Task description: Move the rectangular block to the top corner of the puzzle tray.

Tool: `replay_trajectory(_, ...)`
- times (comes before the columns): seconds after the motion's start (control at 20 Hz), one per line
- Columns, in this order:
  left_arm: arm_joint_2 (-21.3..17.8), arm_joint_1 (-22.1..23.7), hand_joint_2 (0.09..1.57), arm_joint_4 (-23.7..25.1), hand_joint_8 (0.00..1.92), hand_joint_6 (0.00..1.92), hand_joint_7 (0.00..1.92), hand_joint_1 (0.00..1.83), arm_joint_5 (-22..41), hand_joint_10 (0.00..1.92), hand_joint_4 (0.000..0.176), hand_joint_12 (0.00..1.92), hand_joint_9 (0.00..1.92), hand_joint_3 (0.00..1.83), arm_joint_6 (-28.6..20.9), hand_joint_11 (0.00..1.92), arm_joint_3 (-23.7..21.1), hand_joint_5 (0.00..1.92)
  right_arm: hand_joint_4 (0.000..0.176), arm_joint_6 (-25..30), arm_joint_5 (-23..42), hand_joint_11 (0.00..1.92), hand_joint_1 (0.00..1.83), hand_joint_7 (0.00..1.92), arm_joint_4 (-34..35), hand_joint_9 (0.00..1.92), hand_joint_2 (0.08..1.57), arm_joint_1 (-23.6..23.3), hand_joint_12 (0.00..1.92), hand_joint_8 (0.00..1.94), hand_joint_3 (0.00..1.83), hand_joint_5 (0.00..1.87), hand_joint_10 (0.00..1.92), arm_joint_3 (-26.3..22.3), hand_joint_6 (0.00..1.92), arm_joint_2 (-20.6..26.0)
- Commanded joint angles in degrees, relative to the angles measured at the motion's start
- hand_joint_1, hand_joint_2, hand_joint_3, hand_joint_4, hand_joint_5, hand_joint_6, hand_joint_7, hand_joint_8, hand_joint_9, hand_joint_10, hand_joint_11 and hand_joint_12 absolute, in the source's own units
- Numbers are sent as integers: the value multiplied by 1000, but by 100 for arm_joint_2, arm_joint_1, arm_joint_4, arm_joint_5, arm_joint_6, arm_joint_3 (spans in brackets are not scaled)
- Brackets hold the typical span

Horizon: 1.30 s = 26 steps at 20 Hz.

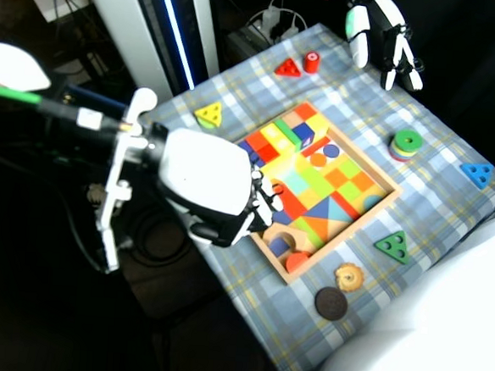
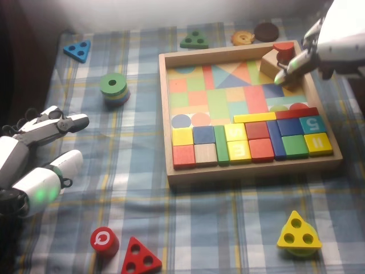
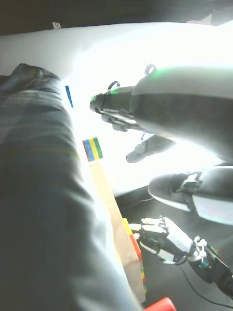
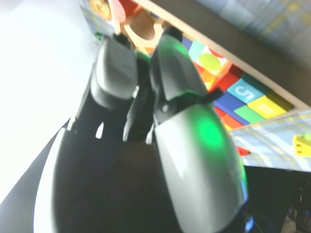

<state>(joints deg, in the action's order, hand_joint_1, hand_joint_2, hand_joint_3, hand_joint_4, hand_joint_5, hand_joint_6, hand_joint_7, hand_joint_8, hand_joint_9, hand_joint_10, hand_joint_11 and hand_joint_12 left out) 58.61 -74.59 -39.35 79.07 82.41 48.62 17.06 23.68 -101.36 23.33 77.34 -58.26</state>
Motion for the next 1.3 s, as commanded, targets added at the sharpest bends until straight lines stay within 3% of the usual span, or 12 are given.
replay_trajectory(0.0,7,16,1381,215,1,1,111,710,674,0,90,0,40,3,-32,0,6,541,70,-33,-101,1469,1519,1153,192,1396,1203,-26,1921,1941,0,467,1921,35,3,-26)
replay_trajectory(0.1,7,16,1383,215,0,0,110,709,674,0,101,0,40,3,-32,0,7,534,73,-33,-98,1461,1472,1105,192,1366,1208,30,1921,1941,0,453,1921,76,3,-85)
replay_trajectory(0.15,8,16,1381,215,0,1,105,715,672,0,103,0,32,1,-32,0,9,536,23,-33,-98,1512,1527,1100,192,1419,1212,74,1921,1941,1,444,1921,131,1,-138)
replay_trajectory(0.3,5,16,1378,216,2,5,111,730,666,3,88,0,40,0,-32,0,9,549,24,-33,-112,1568,1510,1267,192,1492,1206,128,1921,1941,0,467,1921,283,4,-236)
replay_trajectory(0.35,4,16,1378,216,1,5,110,735,665,0,96,0,34,0,-32,0,9,549,33,-33,-116,1574,1508,1284,191,1498,1206,128,1921,1941,0,470,1921,319,5,-243)
replay_trajectory(0.45,3,16,1375,216,2,2,114,718,650,3,107,0,42,0,-32,0,12,546,16,-118,-132,1567,1514,1214,183,1496,1215,126,1921,1941,3,450,1921,390,2,-273)
replay_trajectory(0.55,3,17,1375,216,2,4,119,712,646,5,95,0,49,0,-33,0,13,554,8,-208,-239,1591,1544,1313,183,1519,1204,126,1921,1941,0,481,1921,417,8,-301)
replay_trajectory(0.7,4,17,1373,219,0,3,117,717,648,2,92,0,46,0,-46,0,12,556,0,-274,-326,1544,1537,1218,117,1447,1215,126,1921,1941,3,472,1921,496,4,-377)
replay_trajectory(0.8,3,17,1367,220,2,3,120,757,650,1,85,0,42,0,-49,0,10,559,10,-262,-334,1507,1547,1193,105,1399,1208,126,1921,1941,0,470,1921,559,1,-400)
replay_trajectory(0.85,3,17,1370,220,1,1,118,742,652,0,98,0,37,0,-51,0,10,556,0,-236,-340,1543,1557,1176,105,1427,1210,126,1921,1941,0,453,1921,584,3,-404)
replay_trajectory(1.0,6,17,1377,220,0,0,110,717,652,2,107,0,42,2,-56,0,9,546,0,-143,-342,1586,1598,1226,106,1459,1188,126,1921,1941,0,483,1921,696,8,-419)
replay_trajectory(1.25,10,17,1373,219,2,6,125,707,649,2,77,0,50,0,-59,0,5,570,0,-61,-345,1517,1609,1178,290,1391,1187,126,1921,1941,0,484,1921,886,4,-448)
